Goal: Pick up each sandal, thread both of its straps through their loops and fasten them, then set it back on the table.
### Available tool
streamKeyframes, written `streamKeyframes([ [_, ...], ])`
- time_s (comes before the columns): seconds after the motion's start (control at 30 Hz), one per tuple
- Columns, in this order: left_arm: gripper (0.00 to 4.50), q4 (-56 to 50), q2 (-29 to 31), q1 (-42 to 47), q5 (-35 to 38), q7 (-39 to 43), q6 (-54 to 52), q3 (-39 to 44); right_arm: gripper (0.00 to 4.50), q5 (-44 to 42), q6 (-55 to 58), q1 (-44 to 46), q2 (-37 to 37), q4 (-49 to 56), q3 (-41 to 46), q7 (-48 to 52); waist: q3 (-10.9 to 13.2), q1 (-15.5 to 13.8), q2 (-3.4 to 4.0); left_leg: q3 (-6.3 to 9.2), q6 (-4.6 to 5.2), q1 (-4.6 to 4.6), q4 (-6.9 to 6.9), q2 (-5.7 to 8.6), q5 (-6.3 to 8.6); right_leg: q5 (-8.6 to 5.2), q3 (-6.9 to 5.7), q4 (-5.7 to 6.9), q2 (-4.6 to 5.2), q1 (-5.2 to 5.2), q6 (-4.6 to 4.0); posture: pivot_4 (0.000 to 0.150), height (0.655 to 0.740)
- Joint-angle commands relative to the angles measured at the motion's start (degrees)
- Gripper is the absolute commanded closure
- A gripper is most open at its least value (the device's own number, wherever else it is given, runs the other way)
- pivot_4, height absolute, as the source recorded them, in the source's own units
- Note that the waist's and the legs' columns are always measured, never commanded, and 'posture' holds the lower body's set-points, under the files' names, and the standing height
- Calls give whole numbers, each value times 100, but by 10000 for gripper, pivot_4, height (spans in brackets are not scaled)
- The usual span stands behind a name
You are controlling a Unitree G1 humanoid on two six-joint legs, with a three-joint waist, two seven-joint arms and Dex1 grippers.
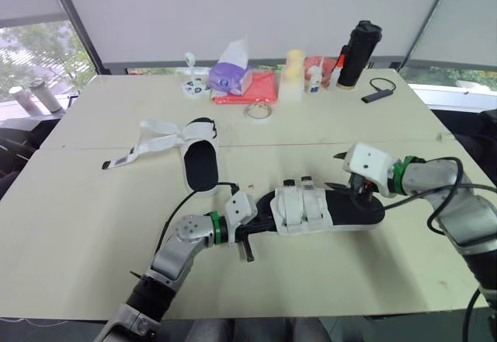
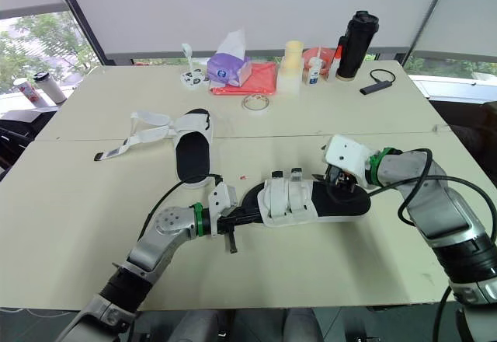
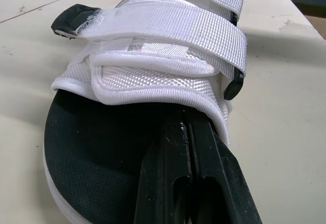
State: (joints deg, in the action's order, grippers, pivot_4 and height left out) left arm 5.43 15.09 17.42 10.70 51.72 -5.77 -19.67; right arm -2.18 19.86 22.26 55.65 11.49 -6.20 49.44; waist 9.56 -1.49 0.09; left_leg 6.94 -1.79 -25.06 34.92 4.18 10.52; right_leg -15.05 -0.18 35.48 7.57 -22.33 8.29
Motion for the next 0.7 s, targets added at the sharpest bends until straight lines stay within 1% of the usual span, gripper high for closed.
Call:
streamKeyframes([
  [0.03,45000,96,184,-112,-117,-54,-193,73,10562,195,-403,-86,216,286,380,-57,0,35,0,0,0,0,0,0,0,0,0,0,0,0,0,1500,7400],
  [0.13,45000,-252,356,-178,80,-34,-320,322,10562,513,-1024,-375,424,146,446,-86,1,84,-2,1,0,0,-1,-1,0,0,0,-1,0,1,0,1500,7400],
  [0.37,45000,-1454,1035,-233,775,227,-1157,838,10562,832,-2686,-589,387,-208,394,-147,23,182,18,-4,1,0,-12,-5,-1,-1,6,12,-2,-16,-1,1500,7400],
  [0.5,45000,-2015,1421,-275,1201,403,-1652,1119,10562,820,-3461,-558,274,-297,332,-105,38,206,16,-6,1,-2,-11,-5,-1,-1,8,8,1,-14,0,1500,7400],
  [0.7,45000,-2409,1755,36,1751,401,-2279,1559,10562,1460,-4949,-368,288,-780,-109,-141,55,208,11,-6,0,-2,-7,-4,-2,-1,10,13,1,-14,0,1500,7400],
])
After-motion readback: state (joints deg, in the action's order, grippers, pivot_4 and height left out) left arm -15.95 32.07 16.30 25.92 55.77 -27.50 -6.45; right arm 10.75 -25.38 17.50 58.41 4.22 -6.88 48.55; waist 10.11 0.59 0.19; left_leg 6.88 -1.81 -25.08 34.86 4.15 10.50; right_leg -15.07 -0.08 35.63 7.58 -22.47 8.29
